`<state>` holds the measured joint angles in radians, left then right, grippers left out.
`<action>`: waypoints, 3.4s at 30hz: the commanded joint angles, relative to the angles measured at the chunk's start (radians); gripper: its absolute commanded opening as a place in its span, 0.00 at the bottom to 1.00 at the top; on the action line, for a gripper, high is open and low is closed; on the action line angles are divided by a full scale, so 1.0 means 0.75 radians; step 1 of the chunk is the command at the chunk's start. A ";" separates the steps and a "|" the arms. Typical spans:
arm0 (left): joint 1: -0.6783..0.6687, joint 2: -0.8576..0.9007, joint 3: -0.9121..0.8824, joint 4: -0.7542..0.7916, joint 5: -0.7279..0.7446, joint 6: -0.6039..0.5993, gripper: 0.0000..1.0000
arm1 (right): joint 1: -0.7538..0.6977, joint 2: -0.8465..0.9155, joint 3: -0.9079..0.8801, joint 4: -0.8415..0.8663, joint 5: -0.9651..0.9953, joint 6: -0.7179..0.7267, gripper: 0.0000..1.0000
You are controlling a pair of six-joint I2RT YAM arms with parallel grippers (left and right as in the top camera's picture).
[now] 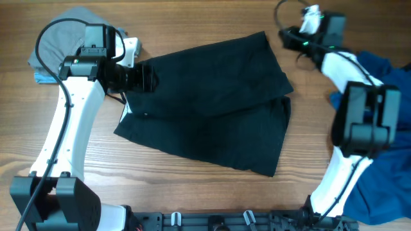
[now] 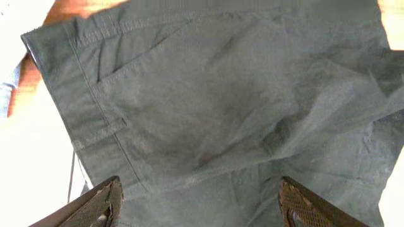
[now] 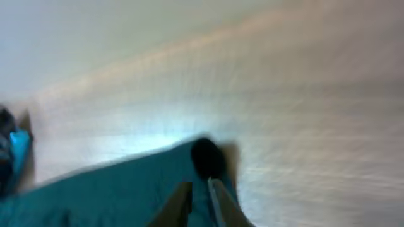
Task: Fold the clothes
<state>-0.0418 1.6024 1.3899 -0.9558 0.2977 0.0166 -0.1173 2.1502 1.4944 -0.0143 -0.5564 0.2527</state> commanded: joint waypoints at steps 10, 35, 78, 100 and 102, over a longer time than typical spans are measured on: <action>0.003 -0.021 0.006 0.019 0.038 0.002 0.80 | 0.210 0.237 0.027 0.126 0.214 -0.163 0.83; -0.044 -0.021 0.006 0.061 -0.011 0.007 0.84 | -0.029 -0.166 0.027 0.056 -0.262 -0.120 0.04; -0.006 0.586 -0.110 0.011 -0.274 0.002 0.04 | -0.042 -0.760 -0.725 -0.958 0.292 0.188 0.20; -0.005 0.566 0.153 -0.172 0.030 -0.063 0.44 | -0.312 -0.483 -0.436 -0.838 0.404 0.098 0.28; -0.013 0.566 0.191 -0.051 0.168 -0.063 0.43 | -0.312 -0.497 -0.377 -0.957 0.330 0.061 0.38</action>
<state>-0.0441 2.0277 1.4681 -1.0779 0.2665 -0.0360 -0.3595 1.7828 1.1442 -0.6598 -0.1898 0.4202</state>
